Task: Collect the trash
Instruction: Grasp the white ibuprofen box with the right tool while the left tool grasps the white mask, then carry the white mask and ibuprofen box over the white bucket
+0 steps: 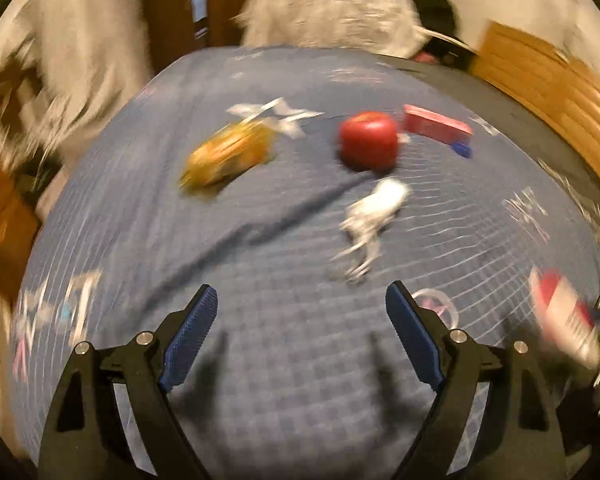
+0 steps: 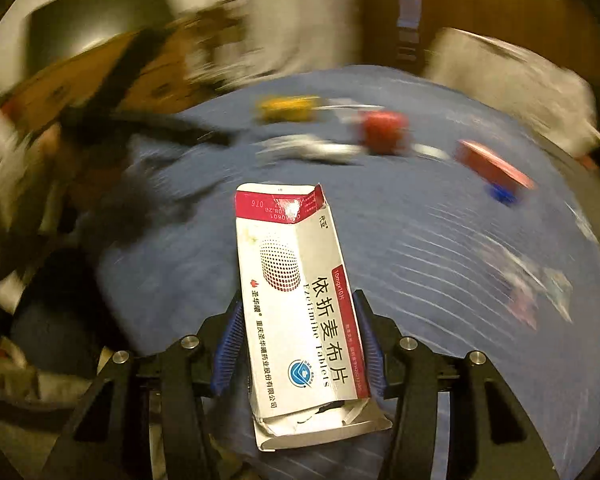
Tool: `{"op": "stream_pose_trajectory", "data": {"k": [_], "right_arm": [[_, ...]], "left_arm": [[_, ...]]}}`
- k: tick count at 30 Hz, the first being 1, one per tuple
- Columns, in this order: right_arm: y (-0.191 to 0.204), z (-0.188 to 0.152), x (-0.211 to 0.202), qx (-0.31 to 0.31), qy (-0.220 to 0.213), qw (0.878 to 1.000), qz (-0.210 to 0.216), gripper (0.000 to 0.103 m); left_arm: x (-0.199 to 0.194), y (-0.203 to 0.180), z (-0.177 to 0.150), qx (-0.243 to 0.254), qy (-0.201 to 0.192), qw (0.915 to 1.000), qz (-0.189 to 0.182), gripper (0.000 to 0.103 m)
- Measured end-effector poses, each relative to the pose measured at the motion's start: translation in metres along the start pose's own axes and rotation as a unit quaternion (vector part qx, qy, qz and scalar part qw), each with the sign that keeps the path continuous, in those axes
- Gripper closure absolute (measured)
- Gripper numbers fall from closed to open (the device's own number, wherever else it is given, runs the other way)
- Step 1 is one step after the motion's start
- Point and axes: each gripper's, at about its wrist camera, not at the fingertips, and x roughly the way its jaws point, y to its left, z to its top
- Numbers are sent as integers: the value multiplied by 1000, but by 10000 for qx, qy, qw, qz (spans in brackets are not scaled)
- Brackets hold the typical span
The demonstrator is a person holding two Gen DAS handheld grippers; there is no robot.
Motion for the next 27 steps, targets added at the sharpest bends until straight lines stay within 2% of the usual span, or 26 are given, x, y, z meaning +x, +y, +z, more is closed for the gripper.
{"op": "stream_pose_trajectory", "data": {"k": [2,4,7,10,11,13,15,17,18,19,20,22,27], "right_arm": [[-21,-3,-7,590,-83,9972,-461,50],[-32,-5,-4,947,-58,9929,-712,50],[-42,-8,12,1202,60,9893,-821,48],[-41,-9,29,1294,100,9875,-894,43],[-40,-8,31,1295,65,9875,-893,42],[-45,-3,35,1343,5,9870,-886,38],[-45,-2,33,1362,-100,9868,-869,33],[-43,0,37,1270,-70,9878,-904,33],[-43,0,39,1268,-11,9878,-909,33],[-45,-1,40,1275,41,9876,-920,40],[-46,-1,42,1266,71,9870,-985,45],[-44,-5,37,1314,36,9865,-978,48],[-38,-8,27,1516,-104,9834,-988,52]], "left_arm": [[13,-18,17,394,-98,9991,-135,20],[29,-30,32,650,-99,9975,-264,20],[59,-47,46,999,31,9945,-312,21],[85,-57,50,1226,256,9914,-385,29],[95,-57,49,1220,427,9908,-403,39],[100,-58,49,1174,485,9907,-487,43],[98,-57,49,1141,452,9912,-501,53],[96,-57,48,1117,422,9917,-478,66],[94,-57,47,1093,417,9919,-489,68],[93,-56,46,1061,413,9923,-484,73],[89,-55,44,1026,409,9927,-478,75],[78,-53,37,858,387,9946,-428,76],[43,-41,20,209,283,9994,64,77]]}}
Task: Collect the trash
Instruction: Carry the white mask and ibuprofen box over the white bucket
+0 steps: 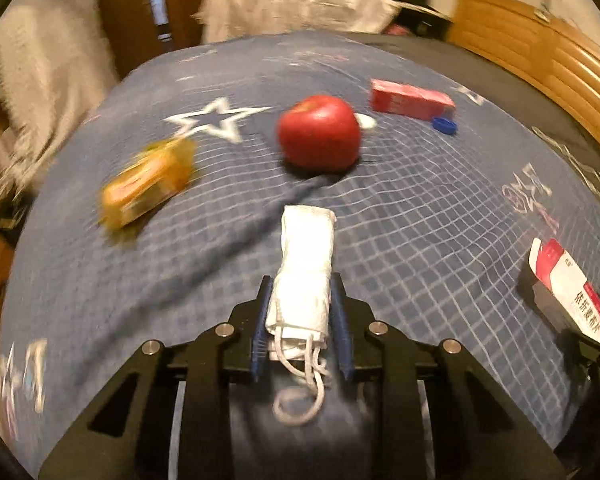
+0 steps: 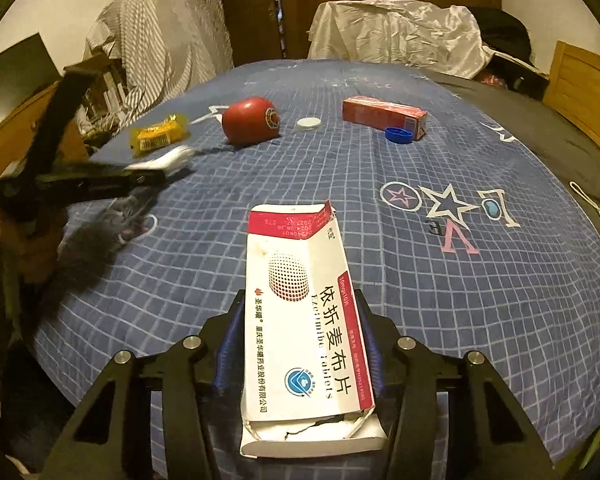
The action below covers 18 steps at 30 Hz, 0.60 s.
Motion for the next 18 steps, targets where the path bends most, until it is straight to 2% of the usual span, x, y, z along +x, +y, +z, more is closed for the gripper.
{"op": "stream_pose_trajectory", "data": {"k": [4,7,14,18], "right_arm": [[23,12,-7,-118,-206,9995,200,53],[62,27,-8,-497,-358,9970,465,53],[171,74,-4,-1400,-655,9820,1084,53],[239,107,-1,-1729,-788,9703,1497,53]], "left_arm": [[-38,22,-20,-515,-153,9973,492,77],[-69,49,-30,-854,-367,9913,933,77],[-137,136,-47,-1528,-834,9657,1927,77],[-167,185,-61,-1913,-927,9487,2341,77]]}}
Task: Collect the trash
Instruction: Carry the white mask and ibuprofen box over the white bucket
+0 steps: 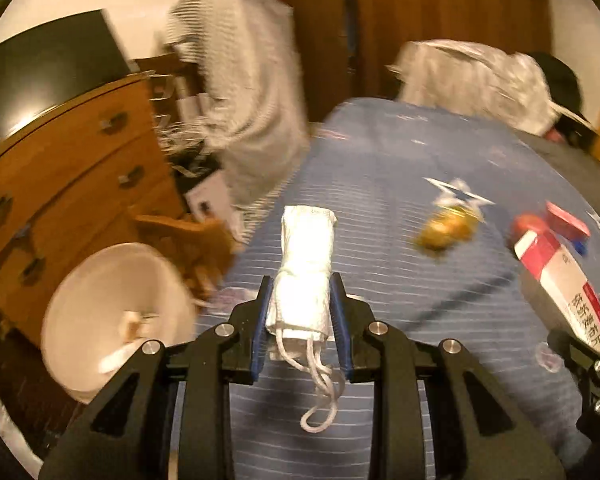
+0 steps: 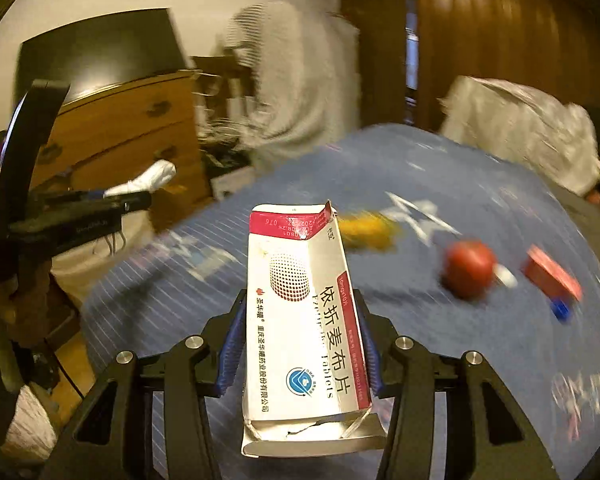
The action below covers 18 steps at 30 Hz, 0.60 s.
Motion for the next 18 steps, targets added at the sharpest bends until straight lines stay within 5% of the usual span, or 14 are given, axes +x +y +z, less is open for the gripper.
{"op": "stream_pose_trajectory", "data": {"k": [11,18], "right_arm": [[142,119,95,-580,353,9926,1005,53],[228,162,147,-892,714,9844,1336,52]], "left_arm": [[-2,139,15,-771,-45,9919,1008,77],[16,199,10,-1041,191,9855,1328,77]]}}
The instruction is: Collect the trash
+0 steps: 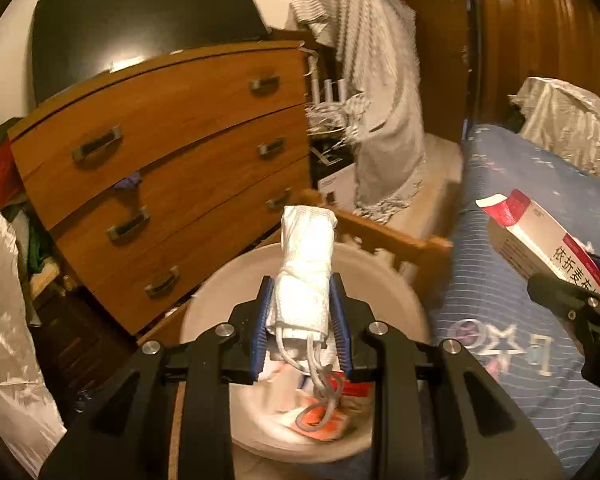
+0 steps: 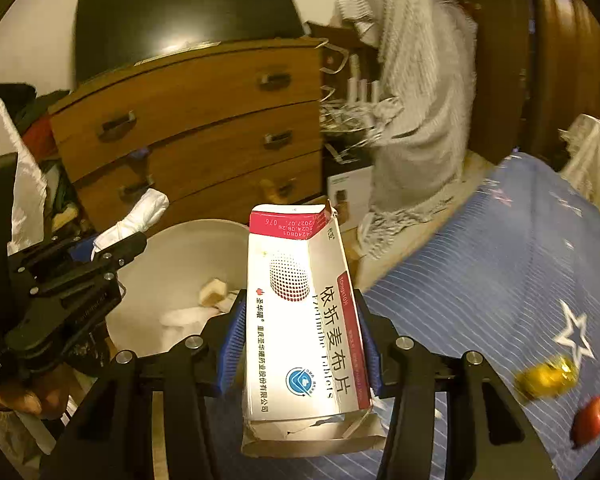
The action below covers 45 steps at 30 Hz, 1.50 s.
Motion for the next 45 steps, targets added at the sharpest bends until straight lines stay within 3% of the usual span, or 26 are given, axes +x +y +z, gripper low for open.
{"op": "stream_pose_trajectory", "data": {"k": [10,24,25,28,45], "right_arm": [[55,31,78,-306,591,9976,199,52],[69,30,103,-410,747,9962,187,50],[70,30,105,-425,742,9961,231,45],[74,30,111,-492,772,9955,240,36],[42,11,76,-316,461,9983,-179,36]], "left_arm": [[48,42,-3,-125,481,9988,7,77],[75,61,-11,-272,700,9971,-146,76],[77,61,-11,-253,724,9969,-195,74],[85,64,-14,-318,843,9958,-147,45],[54,46,-16,-354,719,9966,-212,42]]}}
